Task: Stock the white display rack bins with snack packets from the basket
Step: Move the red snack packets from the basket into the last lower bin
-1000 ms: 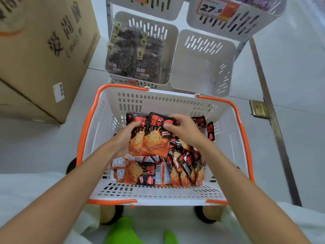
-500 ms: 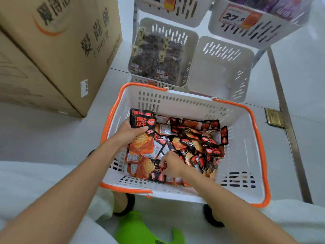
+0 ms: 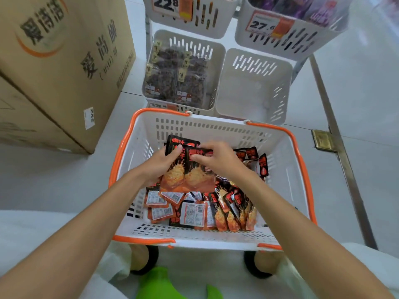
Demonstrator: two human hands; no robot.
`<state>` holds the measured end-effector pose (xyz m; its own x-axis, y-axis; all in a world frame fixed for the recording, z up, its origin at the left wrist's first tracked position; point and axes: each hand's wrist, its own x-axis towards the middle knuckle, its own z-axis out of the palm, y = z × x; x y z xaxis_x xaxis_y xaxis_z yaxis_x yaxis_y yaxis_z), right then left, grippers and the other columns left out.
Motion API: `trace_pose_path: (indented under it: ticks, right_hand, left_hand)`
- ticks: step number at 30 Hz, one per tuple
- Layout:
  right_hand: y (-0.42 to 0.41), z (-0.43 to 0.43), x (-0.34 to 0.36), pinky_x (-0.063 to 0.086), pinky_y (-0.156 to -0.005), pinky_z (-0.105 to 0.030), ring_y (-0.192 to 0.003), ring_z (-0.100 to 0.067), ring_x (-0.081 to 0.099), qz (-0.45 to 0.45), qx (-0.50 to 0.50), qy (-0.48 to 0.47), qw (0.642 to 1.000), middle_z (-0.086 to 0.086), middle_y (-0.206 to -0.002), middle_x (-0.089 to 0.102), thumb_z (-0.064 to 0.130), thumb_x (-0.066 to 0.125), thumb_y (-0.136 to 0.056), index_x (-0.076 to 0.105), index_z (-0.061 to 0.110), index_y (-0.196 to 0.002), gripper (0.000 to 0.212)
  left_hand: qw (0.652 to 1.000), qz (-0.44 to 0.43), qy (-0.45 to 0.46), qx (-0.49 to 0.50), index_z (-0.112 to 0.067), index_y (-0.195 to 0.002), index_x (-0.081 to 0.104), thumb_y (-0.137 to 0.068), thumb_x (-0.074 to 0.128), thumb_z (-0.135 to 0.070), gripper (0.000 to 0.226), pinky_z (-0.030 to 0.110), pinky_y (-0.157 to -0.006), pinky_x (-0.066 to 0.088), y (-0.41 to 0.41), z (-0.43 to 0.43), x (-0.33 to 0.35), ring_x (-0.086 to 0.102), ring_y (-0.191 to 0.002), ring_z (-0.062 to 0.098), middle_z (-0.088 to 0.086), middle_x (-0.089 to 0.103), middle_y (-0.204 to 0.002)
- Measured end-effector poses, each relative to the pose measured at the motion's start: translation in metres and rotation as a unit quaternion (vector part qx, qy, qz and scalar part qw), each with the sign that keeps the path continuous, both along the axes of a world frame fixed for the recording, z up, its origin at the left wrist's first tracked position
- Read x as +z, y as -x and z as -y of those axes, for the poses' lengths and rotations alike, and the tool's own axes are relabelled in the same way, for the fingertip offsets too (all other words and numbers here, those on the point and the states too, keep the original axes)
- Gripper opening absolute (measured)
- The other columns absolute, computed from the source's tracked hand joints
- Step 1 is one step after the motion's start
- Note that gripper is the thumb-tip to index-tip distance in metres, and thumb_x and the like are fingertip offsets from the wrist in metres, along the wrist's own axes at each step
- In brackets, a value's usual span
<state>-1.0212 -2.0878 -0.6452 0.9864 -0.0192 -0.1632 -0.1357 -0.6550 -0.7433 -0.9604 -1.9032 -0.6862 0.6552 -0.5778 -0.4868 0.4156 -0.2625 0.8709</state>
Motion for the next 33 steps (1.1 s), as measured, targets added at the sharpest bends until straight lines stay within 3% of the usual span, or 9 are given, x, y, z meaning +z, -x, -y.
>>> trace_pose_path:
  ticks: [3, 5, 7, 9, 13, 17, 24, 29, 33]
  right_hand:
    - [-0.009, 0.009, 0.009, 0.045, -0.099, -0.031, -0.112, -0.016, 0.053, 0.067, -0.046, 0.002, 0.997, -0.001, -0.117, 0.056, 0.032, 0.078, -0.082, 0.073, 0.01, -0.105, 0.032]
    - [-0.011, 0.017, 0.014, 0.037, -0.111, -0.036, -0.127, -0.017, 0.042, 0.103, -0.083, 0.006, 0.991, -0.004, -0.133, 0.045, 0.033, 0.082, -0.078, 0.062, 0.011, -0.123, 0.054]
    - [-0.008, 0.031, 0.021, 0.031, -0.116, -0.035, -0.138, -0.013, 0.035, 0.048, -0.13, -0.039, 0.99, -0.001, -0.152, 0.034, 0.045, 0.08, -0.076, 0.022, 0.019, -0.154, 0.101]
    - [-0.006, 0.047, 0.026, 0.034, -0.116, -0.04, -0.137, -0.012, 0.042, -0.058, -0.129, -0.14, 0.98, 0.006, -0.154, 0.039, 0.053, 0.072, -0.082, -0.002, 0.029, -0.157, 0.108]
    - [-0.018, 0.071, 0.029, 0.051, -0.1, -0.039, -0.116, -0.018, 0.063, -0.084, -0.084, -0.288, 0.95, -0.001, -0.129, 0.064, 0.021, 0.066, -0.093, 0.04, 0.026, -0.143, 0.057]
    - [-0.045, 0.104, 0.05, 0.057, -0.087, -0.029, -0.102, -0.02, 0.069, -0.057, -0.09, -0.279, 0.954, -0.014, -0.115, 0.069, -0.002, 0.071, -0.084, 0.057, 0.013, -0.13, 0.05]
    - [-0.11, 0.174, 0.06, 0.051, -0.063, -0.018, -0.069, -0.002, 0.062, 0.015, -0.114, -0.154, 0.981, 0.0, -0.085, 0.067, 0.002, 0.07, -0.087, 0.065, 0.014, -0.102, 0.02]
    - [-0.144, 0.211, -0.015, 0.047, -0.082, -0.027, -0.085, -0.013, 0.06, 0.096, -0.196, -0.029, 0.975, -0.003, -0.094, 0.067, 0.0, 0.074, -0.08, 0.069, 0.005, -0.114, 0.035]
    - [-0.154, 0.208, -0.062, 0.047, -0.087, -0.029, -0.097, -0.014, 0.061, -0.102, -0.024, -0.013, 0.994, -0.002, -0.109, 0.069, 0.026, 0.078, -0.083, 0.068, 0.018, -0.115, 0.035]
  left_hand:
    - [0.996, -0.068, 0.035, -0.038, -0.029, -0.126, 0.053, -0.075, 0.053, -0.073, 0.068, 0.036, -0.076, 0.059, 0.01, 0.031, 0.024, 0.067, -0.088, 0.016, 0.001, 0.07, -0.099]
    - [0.995, -0.043, 0.056, -0.076, -0.02, -0.113, 0.058, -0.084, 0.07, -0.046, 0.04, 0.029, -0.064, 0.056, 0.014, 0.048, 0.03, 0.063, -0.068, 0.017, 0.008, 0.065, -0.074]
    - [0.996, -0.013, 0.059, -0.071, -0.014, -0.116, 0.062, -0.084, 0.076, -0.011, 0.035, 0.039, -0.08, 0.059, 0.012, 0.059, 0.032, 0.07, -0.085, 0.028, 0.017, 0.073, -0.091]
    - [0.997, 0.044, 0.045, -0.037, -0.016, -0.118, 0.062, -0.079, 0.08, -0.006, 0.045, 0.04, -0.087, 0.059, 0.005, 0.069, 0.033, 0.072, -0.094, 0.027, 0.011, 0.074, -0.099]
    - [0.985, 0.17, -0.007, -0.023, -0.025, -0.13, 0.043, -0.074, 0.086, -0.019, 0.071, 0.015, -0.074, 0.053, -0.018, 0.088, 0.037, 0.068, -0.091, -0.001, -0.007, 0.069, -0.107]
    - [0.953, 0.283, -0.03, -0.109, -0.026, -0.132, 0.034, -0.069, 0.089, -0.034, 0.084, 0.027, -0.085, 0.055, -0.06, 0.108, 0.053, 0.065, -0.103, 0.004, -0.009, 0.062, -0.115]
    - [0.932, 0.337, -0.019, -0.135, -0.025, -0.142, 0.03, -0.07, 0.088, -0.033, 0.093, 0.017, -0.101, 0.042, -0.139, 0.179, 0.059, 0.051, -0.122, -0.007, -0.009, 0.053, -0.135]
    - [0.902, 0.337, -0.145, -0.226, -0.023, -0.157, 0.013, -0.078, 0.083, -0.029, 0.106, 0.007, -0.104, 0.026, -0.171, 0.179, 0.015, 0.033, -0.134, 0.002, -0.005, 0.034, -0.156]
    - [0.906, 0.321, -0.196, -0.192, -0.018, -0.158, 0.016, -0.081, 0.081, -0.029, 0.101, 0.033, -0.114, 0.036, -0.179, 0.179, -0.025, 0.044, -0.138, 0.018, -0.002, 0.044, -0.152]
